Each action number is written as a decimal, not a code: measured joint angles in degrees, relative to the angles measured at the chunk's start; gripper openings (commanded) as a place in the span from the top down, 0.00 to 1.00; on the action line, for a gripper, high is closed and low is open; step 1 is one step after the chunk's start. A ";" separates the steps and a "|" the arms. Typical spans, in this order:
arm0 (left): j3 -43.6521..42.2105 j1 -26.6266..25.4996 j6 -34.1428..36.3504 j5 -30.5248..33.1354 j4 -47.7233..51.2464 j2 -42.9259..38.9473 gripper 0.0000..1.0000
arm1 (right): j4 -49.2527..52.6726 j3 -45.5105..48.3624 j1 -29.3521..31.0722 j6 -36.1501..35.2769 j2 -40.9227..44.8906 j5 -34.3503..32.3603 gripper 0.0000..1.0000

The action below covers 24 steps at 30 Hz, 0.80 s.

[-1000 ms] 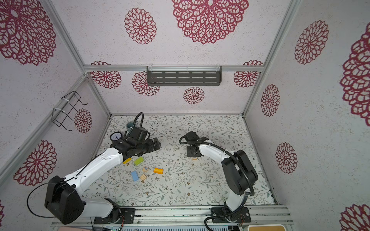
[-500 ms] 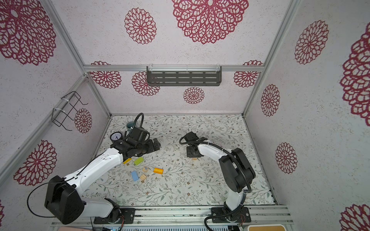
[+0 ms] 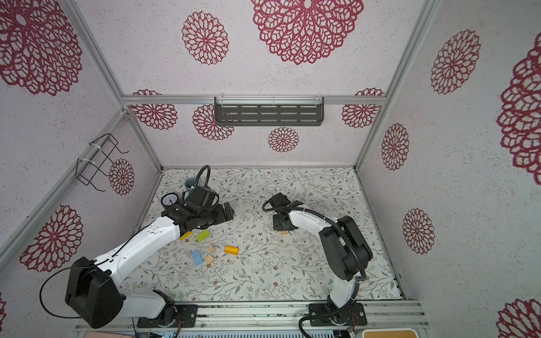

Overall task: Build the wood block tower
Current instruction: 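Lower the red block beside the stack and open the right gripper, then move the right gripper to the F letter block and grasp it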

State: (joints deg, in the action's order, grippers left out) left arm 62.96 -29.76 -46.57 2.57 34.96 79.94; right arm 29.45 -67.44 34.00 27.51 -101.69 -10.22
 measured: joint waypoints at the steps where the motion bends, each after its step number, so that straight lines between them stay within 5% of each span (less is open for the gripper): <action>1: 0.00 0.00 0.02 0.07 0.02 0.00 0.03 | 0.00 0.00 0.00 0.00 0.00 0.00 0.58; 16: -0.07 0.61 0.48 0.94 1.46 -1.73 0.03 | 0.11 0.00 0.00 -1.03 1.07 0.09 0.38; 24: -3.45 6.91 -0.04 -1.53 3.06 -6.86 0.03 | 0.22 -0.92 0.00 -7.58 5.31 5.79 0.38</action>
State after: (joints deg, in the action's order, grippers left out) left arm 59.51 -22.85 -46.61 1.04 38.02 73.08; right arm 29.67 -68.36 34.00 19.92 -96.38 -4.43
